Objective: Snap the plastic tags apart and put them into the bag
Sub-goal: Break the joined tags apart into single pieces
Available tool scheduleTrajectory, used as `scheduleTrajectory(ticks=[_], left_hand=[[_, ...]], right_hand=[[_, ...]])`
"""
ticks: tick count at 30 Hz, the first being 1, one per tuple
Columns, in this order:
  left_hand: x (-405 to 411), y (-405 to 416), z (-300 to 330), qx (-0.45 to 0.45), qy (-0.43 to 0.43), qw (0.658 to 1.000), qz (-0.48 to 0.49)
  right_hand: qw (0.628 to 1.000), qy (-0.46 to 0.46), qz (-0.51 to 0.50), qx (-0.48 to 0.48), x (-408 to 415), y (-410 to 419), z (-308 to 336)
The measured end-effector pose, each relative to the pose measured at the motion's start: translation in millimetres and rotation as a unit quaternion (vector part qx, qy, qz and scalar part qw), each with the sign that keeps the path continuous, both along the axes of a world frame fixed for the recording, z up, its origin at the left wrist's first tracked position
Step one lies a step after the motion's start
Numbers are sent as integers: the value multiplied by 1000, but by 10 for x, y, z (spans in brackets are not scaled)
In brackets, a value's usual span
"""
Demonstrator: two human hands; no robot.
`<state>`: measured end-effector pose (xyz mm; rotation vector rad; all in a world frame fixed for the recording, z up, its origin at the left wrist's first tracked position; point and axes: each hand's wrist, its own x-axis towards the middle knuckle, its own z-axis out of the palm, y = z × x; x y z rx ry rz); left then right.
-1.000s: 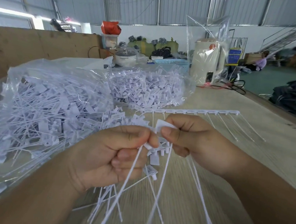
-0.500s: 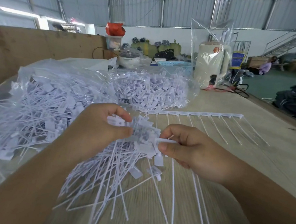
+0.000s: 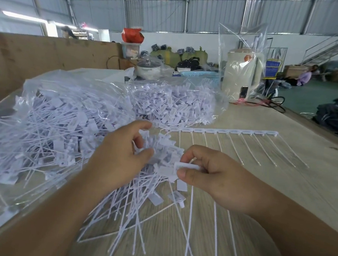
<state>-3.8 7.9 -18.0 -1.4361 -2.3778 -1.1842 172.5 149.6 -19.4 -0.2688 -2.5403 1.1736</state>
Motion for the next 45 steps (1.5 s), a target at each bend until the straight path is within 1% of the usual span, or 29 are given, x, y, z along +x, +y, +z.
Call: scheduleTrajectory(ticks=[1,3,4,6,7,8,10,14,17,20,24,28,30,32,35,37,41,45], left_hand=[[32,-3,17,29,0,1000,2],[140,-12,59,54,-25,997,-46],[204,-7,45,40,-33,995,-83],[350,10,35,-25,-38,989,-139],[396,19,34,-44,-56,985,-157],[419,22,37,-46,-93,980,-167],[415,28,64,-36,-155,971,-179],[330,11,123,-24,-176,971,-157],[253,-32,165,-8,-203,970,-133],[237,-62,170,-55,-192,970,-139],[261,-78,168,-104,-179,965,-161],[313,-83,215,-152,-208,944,-207],[353,-79,230,-156,-224,934,-231],[371,-67,225,-134,-229,938,-223],[387,-18,182,-73,-245,949,-186],[404,18,151,-35,-272,947,-167],[433,67,105,19,-356,919,-170],[441,100,60,56,-418,889,-177]], right_hand=[[1000,5,0,12,-1,1,-6],[999,17,5,41,-4,-13,-23],[998,28,13,52,-9,-25,-28],[996,55,32,62,-14,-58,-24],[995,63,36,69,-17,-71,-17],[994,68,37,74,-21,-78,-14],[994,74,34,68,-22,-90,-5],[994,76,34,75,9,-69,36],[994,55,-4,91,31,18,83],[997,27,1,69,43,52,95],[998,23,52,15,44,-8,112],[997,5,69,-16,56,-19,147],[997,0,67,-28,54,-28,142],[998,11,52,-28,42,-39,125],[998,50,22,-36,12,-64,89],[996,74,6,-47,-1,-76,78],[993,100,-9,-55,-17,-92,71],[992,109,-19,-59,-32,-98,71]])
